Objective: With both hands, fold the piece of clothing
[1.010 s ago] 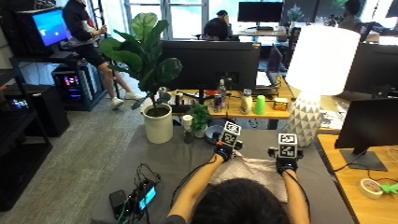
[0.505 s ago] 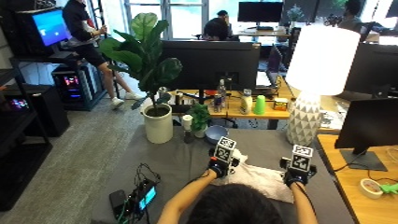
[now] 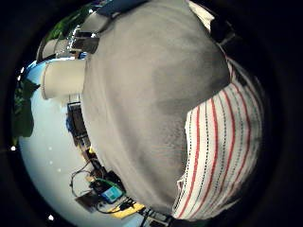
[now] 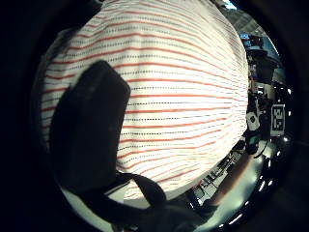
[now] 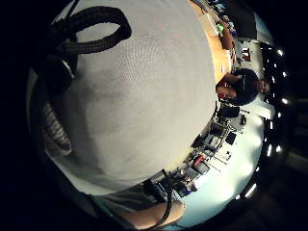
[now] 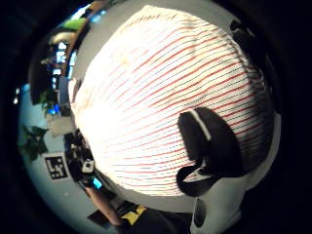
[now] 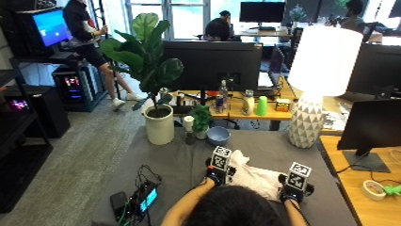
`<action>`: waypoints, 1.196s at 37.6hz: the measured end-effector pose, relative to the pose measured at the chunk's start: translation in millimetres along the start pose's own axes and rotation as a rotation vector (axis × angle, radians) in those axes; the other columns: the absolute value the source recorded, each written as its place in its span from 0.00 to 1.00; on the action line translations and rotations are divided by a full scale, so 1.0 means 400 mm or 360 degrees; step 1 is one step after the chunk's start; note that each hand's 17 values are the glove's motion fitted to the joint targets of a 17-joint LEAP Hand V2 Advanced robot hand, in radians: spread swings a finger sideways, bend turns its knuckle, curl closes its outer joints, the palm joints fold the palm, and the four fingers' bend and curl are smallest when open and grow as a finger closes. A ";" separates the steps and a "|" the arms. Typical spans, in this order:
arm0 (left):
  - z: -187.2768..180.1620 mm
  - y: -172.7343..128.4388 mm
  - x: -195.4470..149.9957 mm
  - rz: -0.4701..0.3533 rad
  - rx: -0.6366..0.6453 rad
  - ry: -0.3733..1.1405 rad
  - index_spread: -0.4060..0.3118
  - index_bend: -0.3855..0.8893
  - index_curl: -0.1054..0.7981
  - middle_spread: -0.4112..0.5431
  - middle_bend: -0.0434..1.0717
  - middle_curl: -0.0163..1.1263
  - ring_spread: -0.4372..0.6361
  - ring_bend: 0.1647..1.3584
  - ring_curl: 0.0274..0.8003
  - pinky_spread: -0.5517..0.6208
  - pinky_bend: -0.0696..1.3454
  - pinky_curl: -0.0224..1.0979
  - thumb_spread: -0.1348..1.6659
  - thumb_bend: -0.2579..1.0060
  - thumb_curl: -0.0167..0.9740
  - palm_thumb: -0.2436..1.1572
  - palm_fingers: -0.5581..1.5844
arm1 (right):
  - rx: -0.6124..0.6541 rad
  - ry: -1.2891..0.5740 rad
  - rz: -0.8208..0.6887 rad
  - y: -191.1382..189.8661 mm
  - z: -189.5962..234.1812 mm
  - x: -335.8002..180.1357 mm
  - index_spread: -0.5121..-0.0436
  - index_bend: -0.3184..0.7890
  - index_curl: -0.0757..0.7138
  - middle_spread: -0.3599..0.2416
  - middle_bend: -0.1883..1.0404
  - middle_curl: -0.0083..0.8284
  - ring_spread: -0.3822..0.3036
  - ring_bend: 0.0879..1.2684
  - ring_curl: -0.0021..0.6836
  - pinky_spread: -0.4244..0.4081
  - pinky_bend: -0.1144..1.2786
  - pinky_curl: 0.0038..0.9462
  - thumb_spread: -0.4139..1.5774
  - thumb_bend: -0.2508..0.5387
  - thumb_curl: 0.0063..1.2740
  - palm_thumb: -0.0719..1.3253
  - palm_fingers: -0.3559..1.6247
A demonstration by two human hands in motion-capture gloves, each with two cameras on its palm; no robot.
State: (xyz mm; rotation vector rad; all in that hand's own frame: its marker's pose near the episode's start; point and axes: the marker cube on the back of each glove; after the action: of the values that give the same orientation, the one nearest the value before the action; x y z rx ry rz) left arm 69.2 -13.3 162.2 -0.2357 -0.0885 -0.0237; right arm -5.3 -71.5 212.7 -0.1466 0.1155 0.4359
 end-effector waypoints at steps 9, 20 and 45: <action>-0.092 0.000 -0.057 -0.0031 0.0066 0.0101 0.40 0.40 0.49 0.40 0.17 0.26 0.39 0.36 0.44 0.45 0.39 0.36 0.81 0.19 0.22 0.26 0.47 | 0.0056 -0.0160 0.0008 -0.033 -0.001 -0.039 0.68 0.43 0.36 0.48 0.36 0.56 0.33 0.44 0.63 0.27 0.53 0.44 0.79 0.42 0.26 0.66 0.78; -0.240 0.027 -0.192 -0.0159 0.0268 0.0120 0.41 0.41 0.47 0.40 0.17 0.26 0.37 0.36 0.44 0.44 0.40 0.36 0.80 0.20 0.22 0.26 0.47 | -0.0037 -0.0533 -0.0114 -0.025 -0.207 -0.132 0.66 0.44 0.47 0.38 0.45 0.62 0.25 0.51 0.71 0.21 0.59 0.50 0.73 0.48 0.30 0.82 0.86; -0.346 0.129 -0.348 -0.0266 0.0450 0.0197 0.40 0.42 0.48 0.40 0.16 0.25 0.35 0.35 0.43 0.41 0.40 0.36 0.82 0.20 0.22 0.30 0.51 | -0.0257 -0.0992 -0.0662 0.357 -0.348 -0.666 0.64 0.30 0.39 0.42 0.37 0.58 0.29 0.51 0.69 0.17 0.64 0.49 0.58 0.29 0.43 0.77 0.71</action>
State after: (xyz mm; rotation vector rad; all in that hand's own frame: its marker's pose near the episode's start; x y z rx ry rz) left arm -56.1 6.4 3.8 0.0565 0.0126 -0.1905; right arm -317.3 -76.1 97.1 -0.1823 -0.5562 0.0599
